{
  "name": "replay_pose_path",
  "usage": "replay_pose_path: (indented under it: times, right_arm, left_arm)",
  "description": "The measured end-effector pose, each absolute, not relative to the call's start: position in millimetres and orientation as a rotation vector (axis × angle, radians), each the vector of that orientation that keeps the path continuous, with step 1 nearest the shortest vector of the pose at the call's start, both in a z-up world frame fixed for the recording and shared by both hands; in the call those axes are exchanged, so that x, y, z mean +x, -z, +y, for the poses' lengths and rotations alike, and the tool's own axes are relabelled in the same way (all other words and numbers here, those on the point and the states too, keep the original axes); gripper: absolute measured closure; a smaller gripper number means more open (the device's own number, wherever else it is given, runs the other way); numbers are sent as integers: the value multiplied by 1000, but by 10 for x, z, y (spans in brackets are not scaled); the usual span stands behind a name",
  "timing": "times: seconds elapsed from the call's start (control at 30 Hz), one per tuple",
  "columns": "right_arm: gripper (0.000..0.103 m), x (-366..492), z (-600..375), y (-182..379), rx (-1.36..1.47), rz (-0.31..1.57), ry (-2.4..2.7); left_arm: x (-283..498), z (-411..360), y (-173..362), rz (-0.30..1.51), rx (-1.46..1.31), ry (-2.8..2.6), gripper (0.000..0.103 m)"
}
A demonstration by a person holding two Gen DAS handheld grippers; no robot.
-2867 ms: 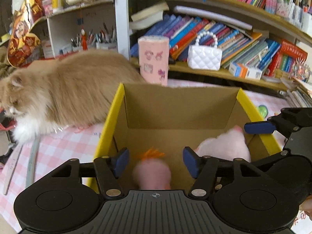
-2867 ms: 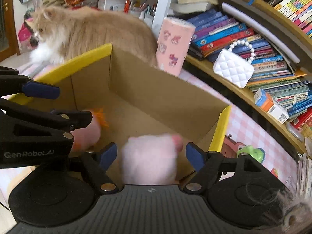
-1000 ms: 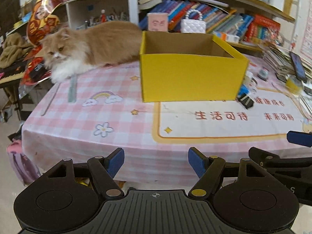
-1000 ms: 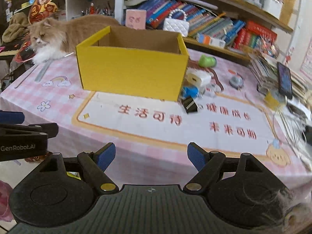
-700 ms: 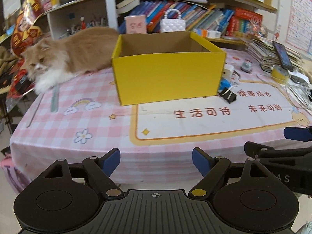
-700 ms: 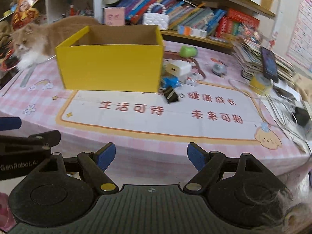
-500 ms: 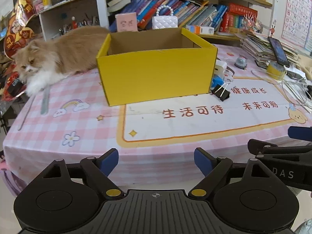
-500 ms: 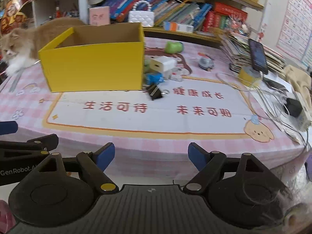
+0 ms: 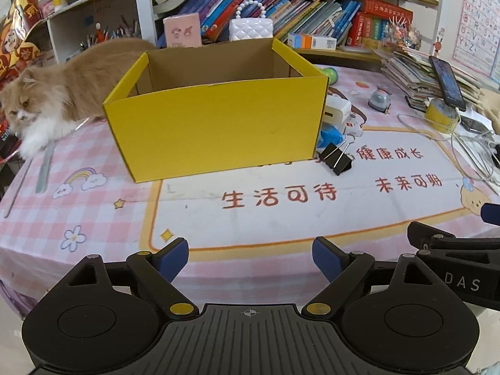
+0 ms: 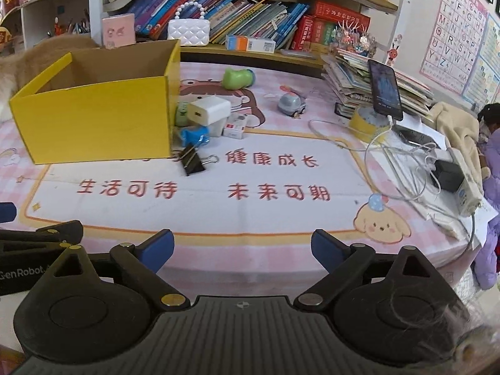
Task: Organize objects
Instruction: 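Withdraw both grippers from the box back toward the small items, then grasp the black binder clip with the left gripper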
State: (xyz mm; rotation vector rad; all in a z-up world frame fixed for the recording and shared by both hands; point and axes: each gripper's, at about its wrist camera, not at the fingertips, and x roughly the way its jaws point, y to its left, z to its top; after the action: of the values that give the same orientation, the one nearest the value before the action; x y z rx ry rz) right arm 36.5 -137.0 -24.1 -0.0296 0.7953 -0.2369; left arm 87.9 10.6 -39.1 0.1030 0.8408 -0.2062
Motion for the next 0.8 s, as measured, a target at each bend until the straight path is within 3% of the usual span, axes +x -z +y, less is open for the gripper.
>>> replay_pose_path:
  times: [0.5, 0.8]
  right_arm:
    - [5, 751, -1976, 231, 68, 774, 64]
    - [8, 1087, -2348, 282, 123, 846, -3]
  left_arm:
    - [1162, -349, 392, 868, 57, 113, 14]
    - [1317, -634, 388, 870, 32, 80, 21]
